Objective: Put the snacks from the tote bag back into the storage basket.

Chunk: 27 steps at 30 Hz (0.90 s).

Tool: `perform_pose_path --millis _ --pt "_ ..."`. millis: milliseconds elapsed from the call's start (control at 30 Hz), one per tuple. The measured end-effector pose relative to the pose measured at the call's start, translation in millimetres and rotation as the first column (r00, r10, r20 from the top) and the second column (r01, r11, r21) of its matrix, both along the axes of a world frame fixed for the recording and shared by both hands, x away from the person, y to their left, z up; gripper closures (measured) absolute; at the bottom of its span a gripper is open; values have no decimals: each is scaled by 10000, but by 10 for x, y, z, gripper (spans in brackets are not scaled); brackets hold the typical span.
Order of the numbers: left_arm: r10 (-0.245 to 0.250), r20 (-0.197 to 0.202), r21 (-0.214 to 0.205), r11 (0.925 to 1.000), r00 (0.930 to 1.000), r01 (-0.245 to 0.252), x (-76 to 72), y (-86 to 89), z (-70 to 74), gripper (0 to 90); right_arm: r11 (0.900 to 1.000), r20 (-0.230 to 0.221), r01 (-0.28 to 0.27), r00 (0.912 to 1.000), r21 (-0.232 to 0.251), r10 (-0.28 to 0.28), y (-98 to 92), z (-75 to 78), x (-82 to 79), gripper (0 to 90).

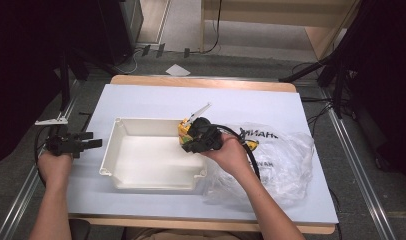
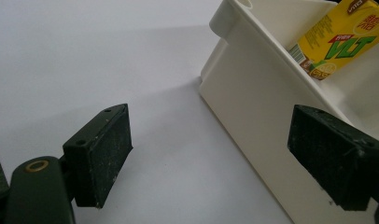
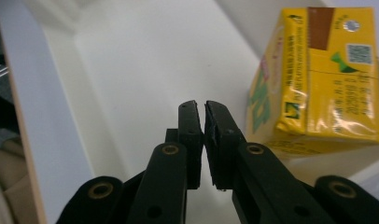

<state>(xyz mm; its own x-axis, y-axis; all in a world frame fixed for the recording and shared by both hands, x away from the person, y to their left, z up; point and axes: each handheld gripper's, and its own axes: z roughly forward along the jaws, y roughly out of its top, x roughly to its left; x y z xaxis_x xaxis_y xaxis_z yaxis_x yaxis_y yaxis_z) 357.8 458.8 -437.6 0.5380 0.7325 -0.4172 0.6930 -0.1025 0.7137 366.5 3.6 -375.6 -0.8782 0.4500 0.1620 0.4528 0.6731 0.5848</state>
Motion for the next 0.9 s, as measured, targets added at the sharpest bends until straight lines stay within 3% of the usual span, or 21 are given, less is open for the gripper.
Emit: perform_pose_path --millis 133,200,900 --pt "-8 12 25 10000 10000 8 1 -3 1 146 9993 26 386 9993 18 -386 -49 -59 56 900" --pt "2 0 14 10000 10000 -2 1 -3 0 146 9994 -157 339 9993 6 -338 -63 -76 73 900" --pt "10 28 -4 10000 10000 -10 -2 6 -1 146 9968 -283 737 9968 -308 -746 -139 -198 183 900"
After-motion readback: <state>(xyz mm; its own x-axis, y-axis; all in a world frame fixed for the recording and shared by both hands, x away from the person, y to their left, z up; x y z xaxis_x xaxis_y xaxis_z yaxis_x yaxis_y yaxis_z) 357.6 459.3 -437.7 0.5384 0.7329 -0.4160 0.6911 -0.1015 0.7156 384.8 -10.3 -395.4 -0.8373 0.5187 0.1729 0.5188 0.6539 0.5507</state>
